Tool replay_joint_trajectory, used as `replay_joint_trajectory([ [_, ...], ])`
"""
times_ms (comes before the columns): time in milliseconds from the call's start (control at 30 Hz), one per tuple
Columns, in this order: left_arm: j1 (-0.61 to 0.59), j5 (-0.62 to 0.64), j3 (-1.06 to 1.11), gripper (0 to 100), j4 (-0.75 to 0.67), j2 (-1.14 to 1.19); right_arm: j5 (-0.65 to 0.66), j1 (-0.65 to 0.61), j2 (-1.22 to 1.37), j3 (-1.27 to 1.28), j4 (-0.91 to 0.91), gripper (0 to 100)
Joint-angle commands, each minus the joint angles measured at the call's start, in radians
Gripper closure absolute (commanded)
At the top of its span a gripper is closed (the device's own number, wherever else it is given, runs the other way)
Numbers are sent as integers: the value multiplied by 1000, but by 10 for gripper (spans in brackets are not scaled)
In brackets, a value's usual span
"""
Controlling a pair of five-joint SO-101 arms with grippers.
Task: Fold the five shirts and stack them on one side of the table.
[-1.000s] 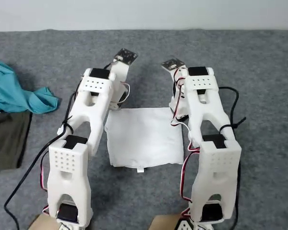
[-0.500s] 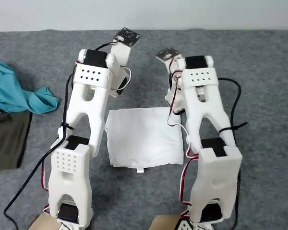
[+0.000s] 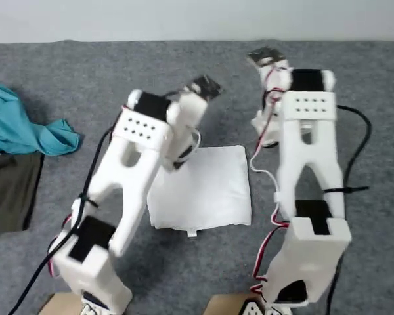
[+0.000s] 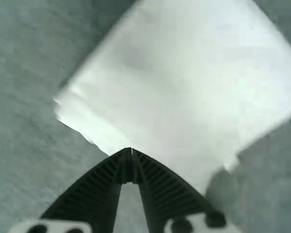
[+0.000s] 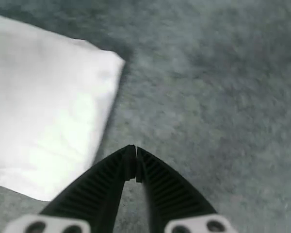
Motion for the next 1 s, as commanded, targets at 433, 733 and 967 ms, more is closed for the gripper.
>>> replay_joint_trajectory([
  [433, 35, -193, 349, 997, 28, -112, -15, 85, -154, 173, 38, 989],
  [733, -71, -293, 518, 997, -150, -112, -15, 85, -159, 178, 38, 989],
  [967, -92, -327, 489, 997, -87, -126, -15, 82, -156, 178, 38, 989],
])
